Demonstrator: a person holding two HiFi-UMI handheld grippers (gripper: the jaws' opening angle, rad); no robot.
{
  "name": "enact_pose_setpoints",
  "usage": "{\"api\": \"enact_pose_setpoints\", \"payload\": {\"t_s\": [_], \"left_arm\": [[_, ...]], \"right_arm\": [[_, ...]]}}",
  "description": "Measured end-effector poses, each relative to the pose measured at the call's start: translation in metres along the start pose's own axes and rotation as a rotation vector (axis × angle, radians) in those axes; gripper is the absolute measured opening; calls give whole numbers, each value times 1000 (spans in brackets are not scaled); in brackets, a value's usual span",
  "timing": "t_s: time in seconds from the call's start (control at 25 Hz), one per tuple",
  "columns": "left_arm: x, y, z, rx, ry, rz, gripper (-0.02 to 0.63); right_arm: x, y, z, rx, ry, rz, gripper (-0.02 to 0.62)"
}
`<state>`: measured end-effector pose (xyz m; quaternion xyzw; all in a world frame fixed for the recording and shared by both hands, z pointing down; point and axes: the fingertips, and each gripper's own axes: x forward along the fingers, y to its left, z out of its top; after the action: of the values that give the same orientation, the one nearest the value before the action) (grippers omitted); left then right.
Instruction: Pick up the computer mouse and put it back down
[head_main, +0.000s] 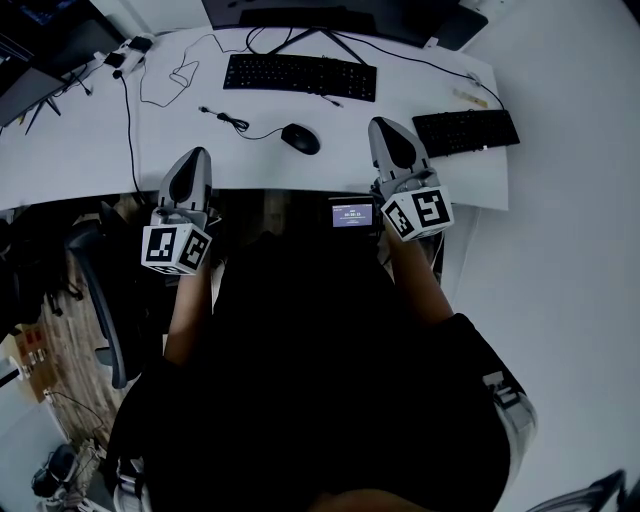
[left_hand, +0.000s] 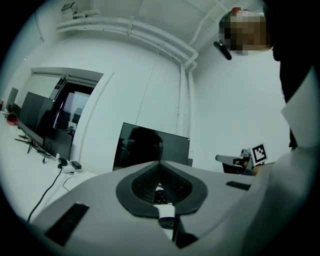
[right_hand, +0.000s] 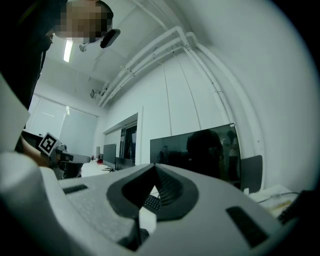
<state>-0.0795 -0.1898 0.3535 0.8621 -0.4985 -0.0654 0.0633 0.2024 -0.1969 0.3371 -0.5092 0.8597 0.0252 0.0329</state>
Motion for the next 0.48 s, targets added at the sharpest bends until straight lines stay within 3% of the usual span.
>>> {"api": "enact_pose_setpoints", "payload": {"t_s": [0.48], "left_arm": [[7,-7,-5,-24,3,-17,-5]], "right_arm": [[-1,-9,-4,18,12,-1,3]]}}
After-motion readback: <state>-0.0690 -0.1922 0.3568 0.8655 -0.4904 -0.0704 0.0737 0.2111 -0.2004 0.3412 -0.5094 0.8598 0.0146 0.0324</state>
